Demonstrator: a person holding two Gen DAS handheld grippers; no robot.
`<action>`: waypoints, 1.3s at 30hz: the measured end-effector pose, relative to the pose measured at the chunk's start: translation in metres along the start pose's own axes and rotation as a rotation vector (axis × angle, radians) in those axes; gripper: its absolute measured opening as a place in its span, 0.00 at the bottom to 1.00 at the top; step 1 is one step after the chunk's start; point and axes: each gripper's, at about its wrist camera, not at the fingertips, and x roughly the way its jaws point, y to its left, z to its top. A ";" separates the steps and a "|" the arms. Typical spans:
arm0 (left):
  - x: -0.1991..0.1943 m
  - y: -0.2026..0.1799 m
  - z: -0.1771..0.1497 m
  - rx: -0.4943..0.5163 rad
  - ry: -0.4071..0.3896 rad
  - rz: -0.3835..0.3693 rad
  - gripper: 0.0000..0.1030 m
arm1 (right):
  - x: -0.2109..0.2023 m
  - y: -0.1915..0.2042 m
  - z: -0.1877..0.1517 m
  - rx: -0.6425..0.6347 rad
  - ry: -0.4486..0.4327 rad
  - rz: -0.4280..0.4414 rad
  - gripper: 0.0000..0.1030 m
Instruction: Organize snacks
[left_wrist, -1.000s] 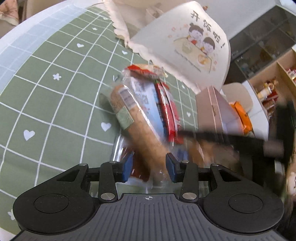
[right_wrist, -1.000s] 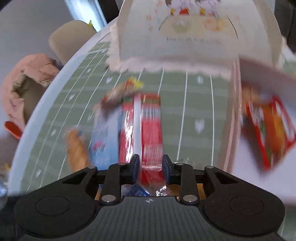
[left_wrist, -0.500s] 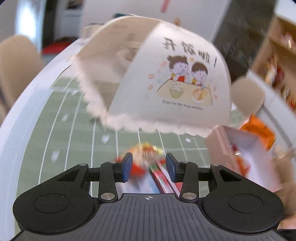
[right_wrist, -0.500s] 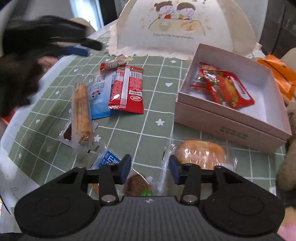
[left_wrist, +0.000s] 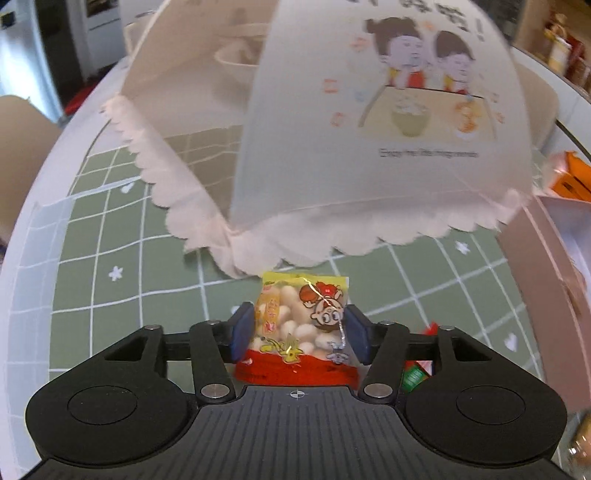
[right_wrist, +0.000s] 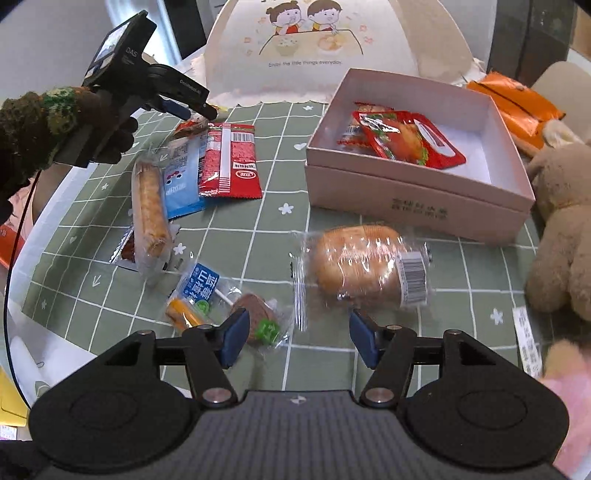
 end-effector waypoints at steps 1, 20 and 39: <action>0.004 0.002 0.001 -0.007 0.017 0.012 0.63 | 0.000 0.001 -0.001 -0.002 0.002 -0.002 0.59; -0.130 -0.060 -0.082 -0.081 -0.129 -0.316 0.57 | -0.006 -0.014 -0.022 -0.023 -0.062 -0.116 0.64; -0.144 -0.121 -0.227 -0.135 0.162 -0.291 0.57 | 0.024 -0.025 0.007 -0.029 -0.178 -0.118 0.70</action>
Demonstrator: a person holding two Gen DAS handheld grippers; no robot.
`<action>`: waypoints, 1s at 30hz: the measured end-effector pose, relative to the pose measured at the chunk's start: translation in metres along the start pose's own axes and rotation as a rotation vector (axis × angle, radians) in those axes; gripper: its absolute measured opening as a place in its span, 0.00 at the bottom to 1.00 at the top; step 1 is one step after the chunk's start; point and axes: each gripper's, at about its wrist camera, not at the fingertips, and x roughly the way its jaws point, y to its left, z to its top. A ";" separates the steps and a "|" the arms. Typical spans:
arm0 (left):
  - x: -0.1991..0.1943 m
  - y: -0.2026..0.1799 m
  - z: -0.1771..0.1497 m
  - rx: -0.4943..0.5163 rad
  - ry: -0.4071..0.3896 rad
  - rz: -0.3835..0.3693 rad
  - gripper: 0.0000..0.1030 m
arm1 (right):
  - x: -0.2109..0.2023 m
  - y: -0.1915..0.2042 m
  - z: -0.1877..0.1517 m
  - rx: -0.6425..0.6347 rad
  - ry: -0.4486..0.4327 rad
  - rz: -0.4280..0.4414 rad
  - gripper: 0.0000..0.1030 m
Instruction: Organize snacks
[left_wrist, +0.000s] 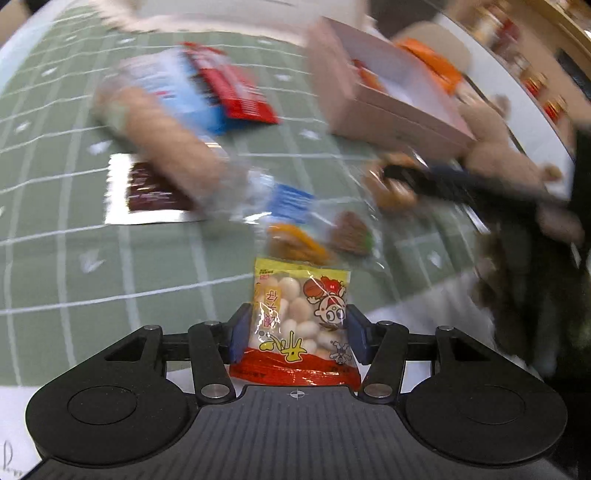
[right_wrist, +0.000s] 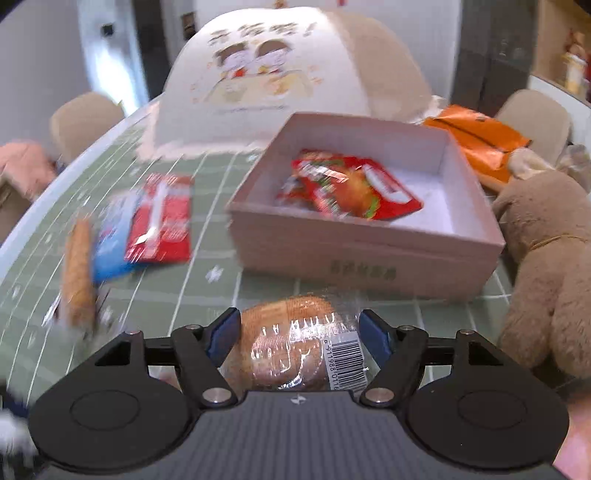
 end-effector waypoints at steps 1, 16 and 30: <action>-0.001 0.004 0.000 -0.026 -0.010 0.006 0.57 | -0.005 0.002 -0.006 -0.024 0.000 -0.006 0.71; -0.013 0.024 0.014 -0.164 -0.131 0.019 0.57 | -0.057 -0.004 -0.026 -0.038 -0.034 -0.039 0.72; -0.038 0.042 0.007 -0.230 -0.163 0.069 0.57 | -0.015 0.106 -0.022 -0.311 0.030 0.243 0.38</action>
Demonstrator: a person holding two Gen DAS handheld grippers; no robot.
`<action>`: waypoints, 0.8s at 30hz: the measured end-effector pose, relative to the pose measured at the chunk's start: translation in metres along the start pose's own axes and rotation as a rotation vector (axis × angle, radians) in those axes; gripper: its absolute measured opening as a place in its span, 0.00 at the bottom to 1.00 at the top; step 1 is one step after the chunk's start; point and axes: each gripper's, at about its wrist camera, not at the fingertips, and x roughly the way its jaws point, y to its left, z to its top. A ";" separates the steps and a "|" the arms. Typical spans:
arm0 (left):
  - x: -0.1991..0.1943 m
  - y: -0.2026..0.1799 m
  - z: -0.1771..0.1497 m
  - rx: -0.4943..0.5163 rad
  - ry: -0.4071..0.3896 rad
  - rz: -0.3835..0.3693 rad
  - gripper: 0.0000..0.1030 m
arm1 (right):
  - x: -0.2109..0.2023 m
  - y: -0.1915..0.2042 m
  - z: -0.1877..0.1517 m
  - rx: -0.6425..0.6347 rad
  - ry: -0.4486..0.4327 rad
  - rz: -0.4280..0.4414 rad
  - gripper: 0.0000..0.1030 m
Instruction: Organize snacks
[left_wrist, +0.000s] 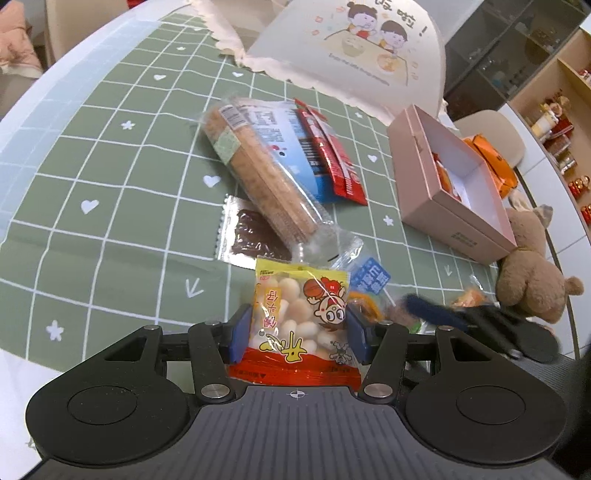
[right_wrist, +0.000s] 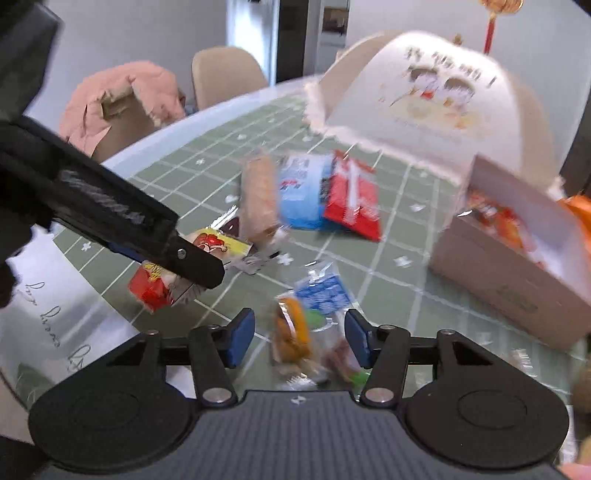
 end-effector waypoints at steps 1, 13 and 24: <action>0.000 -0.001 -0.001 0.002 0.001 0.000 0.57 | 0.007 0.000 0.000 0.004 0.032 0.014 0.25; 0.017 -0.039 -0.020 0.109 0.077 -0.054 0.57 | -0.072 -0.051 -0.028 0.144 -0.002 -0.097 0.23; -0.007 -0.135 0.008 0.305 -0.032 -0.293 0.57 | -0.129 -0.120 -0.058 0.349 -0.044 -0.298 0.23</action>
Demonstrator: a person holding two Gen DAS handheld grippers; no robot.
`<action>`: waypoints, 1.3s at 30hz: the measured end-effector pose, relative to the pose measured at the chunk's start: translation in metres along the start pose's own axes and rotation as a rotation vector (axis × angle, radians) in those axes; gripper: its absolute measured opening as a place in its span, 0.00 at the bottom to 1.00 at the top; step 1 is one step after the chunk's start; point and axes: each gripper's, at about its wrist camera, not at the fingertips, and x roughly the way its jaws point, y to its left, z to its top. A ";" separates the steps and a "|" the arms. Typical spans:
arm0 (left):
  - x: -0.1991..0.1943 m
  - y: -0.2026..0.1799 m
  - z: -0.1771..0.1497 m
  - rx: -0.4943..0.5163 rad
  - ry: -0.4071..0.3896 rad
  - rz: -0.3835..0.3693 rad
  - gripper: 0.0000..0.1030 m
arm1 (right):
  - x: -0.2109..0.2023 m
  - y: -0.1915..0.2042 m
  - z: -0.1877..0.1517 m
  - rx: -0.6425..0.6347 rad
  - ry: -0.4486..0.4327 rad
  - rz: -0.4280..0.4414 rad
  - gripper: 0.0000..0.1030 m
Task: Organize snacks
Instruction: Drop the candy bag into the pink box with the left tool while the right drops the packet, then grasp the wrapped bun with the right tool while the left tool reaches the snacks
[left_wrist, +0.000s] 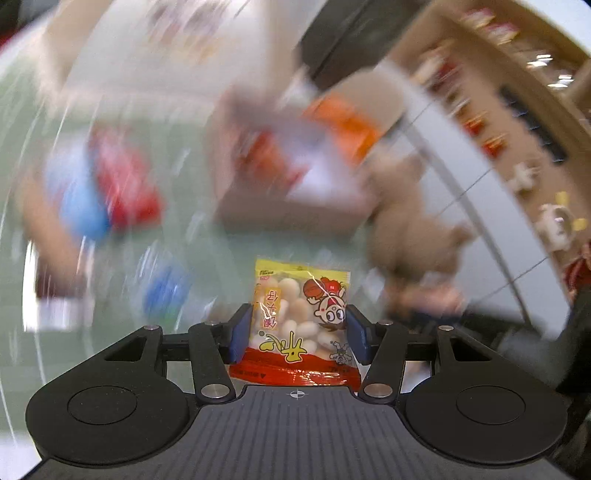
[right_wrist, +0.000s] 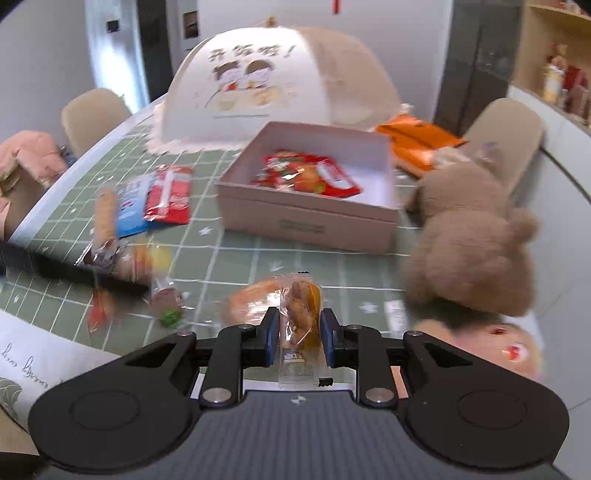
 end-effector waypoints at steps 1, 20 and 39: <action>-0.006 -0.010 0.015 0.033 -0.053 -0.005 0.57 | -0.003 -0.003 0.000 0.008 -0.010 -0.004 0.23; 0.059 0.057 0.038 -0.219 -0.171 0.037 0.56 | 0.002 -0.018 0.027 0.080 -0.081 -0.040 0.23; -0.021 0.134 -0.020 -0.392 -0.173 0.326 0.56 | 0.074 0.029 0.016 0.002 -0.019 -0.003 0.74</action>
